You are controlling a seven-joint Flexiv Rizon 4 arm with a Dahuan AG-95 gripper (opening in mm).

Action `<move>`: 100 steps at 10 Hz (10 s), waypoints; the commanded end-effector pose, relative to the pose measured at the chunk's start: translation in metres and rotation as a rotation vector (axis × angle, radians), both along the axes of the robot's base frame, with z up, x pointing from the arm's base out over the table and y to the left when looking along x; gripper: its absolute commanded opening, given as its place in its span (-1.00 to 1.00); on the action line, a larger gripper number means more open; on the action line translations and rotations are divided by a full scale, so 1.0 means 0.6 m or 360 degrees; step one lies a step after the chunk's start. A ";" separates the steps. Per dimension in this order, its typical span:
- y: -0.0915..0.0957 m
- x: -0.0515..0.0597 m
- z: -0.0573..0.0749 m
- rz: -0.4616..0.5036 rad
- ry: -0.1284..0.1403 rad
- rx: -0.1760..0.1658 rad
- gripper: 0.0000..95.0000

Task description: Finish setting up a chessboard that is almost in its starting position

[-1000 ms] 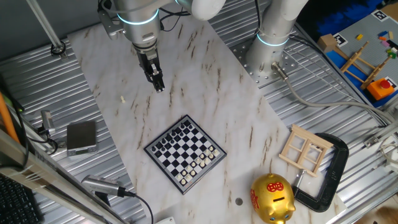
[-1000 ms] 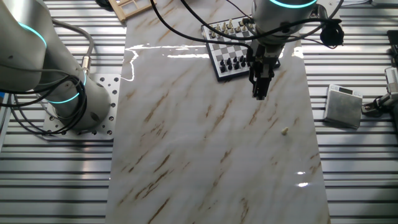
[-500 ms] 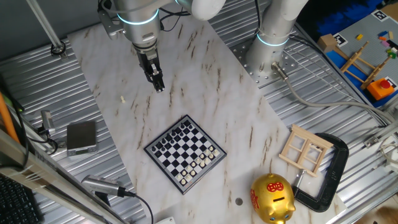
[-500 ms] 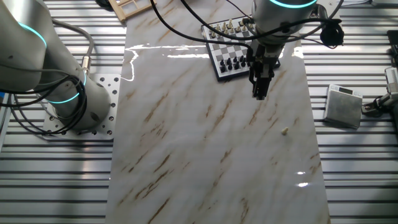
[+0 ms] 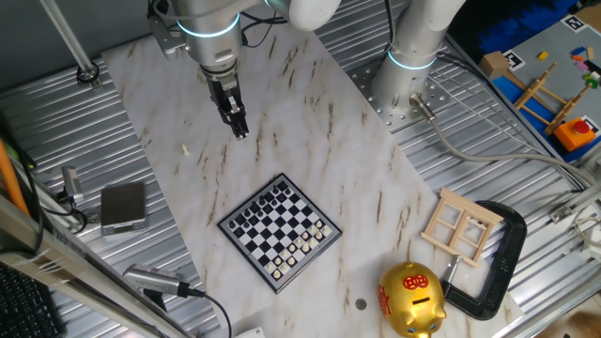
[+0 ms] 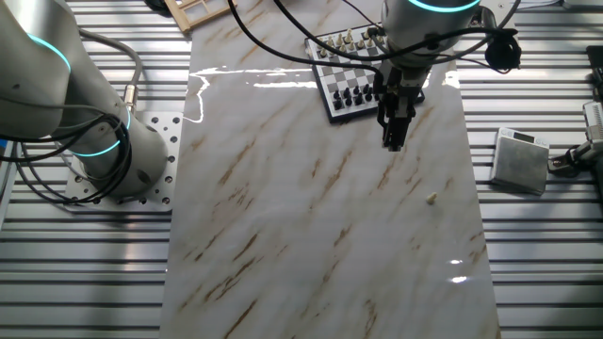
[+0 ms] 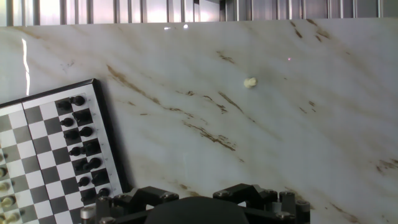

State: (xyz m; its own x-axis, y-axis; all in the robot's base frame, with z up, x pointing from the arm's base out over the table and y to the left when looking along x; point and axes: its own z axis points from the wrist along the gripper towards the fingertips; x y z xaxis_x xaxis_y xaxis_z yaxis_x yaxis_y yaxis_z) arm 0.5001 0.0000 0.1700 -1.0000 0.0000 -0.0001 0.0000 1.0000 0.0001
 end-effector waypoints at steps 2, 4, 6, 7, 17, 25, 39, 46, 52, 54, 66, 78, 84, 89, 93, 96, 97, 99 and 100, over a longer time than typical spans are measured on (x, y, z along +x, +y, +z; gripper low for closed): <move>0.000 -0.001 0.000 0.0261 -0.0026 0.0030 -1.00; 0.000 -0.001 0.000 0.0285 -0.0023 0.0024 -1.00; 0.000 -0.001 0.000 0.0297 -0.0031 0.0033 -1.00; 0.000 -0.001 0.000 0.0338 -0.0031 0.0041 -1.00; 0.000 -0.001 0.000 0.0556 0.0011 0.0067 -1.00; 0.000 -0.001 0.000 0.0582 0.0010 0.0108 -1.00; -0.104 0.093 -0.030 0.0632 0.0098 0.0107 -1.00; -0.154 0.147 -0.035 0.0667 0.0112 0.0119 -1.00; -0.156 0.139 -0.028 0.0692 0.0107 0.0111 -1.00; -0.149 0.125 -0.016 0.0693 0.0106 0.0111 -1.00; -0.148 0.128 -0.019 0.0672 0.0100 0.0086 -1.00; -0.154 0.218 -0.114 0.0714 0.0036 0.0170 0.20; -0.145 0.221 -0.123 0.0728 0.0046 0.0159 -0.20; -0.144 0.220 -0.145 0.0735 0.0042 0.0151 -0.20; -0.144 0.202 -0.161 0.0745 0.0033 0.0141 -0.20; -0.142 0.193 -0.167 0.0764 0.0030 0.0117 -0.20; -0.141 0.190 -0.168 0.0759 0.0033 0.0102 -0.20; -0.141 0.189 -0.170 0.0754 0.0032 0.0086 -0.20; -0.141 0.189 -0.170 0.0758 0.0035 0.0088 -0.20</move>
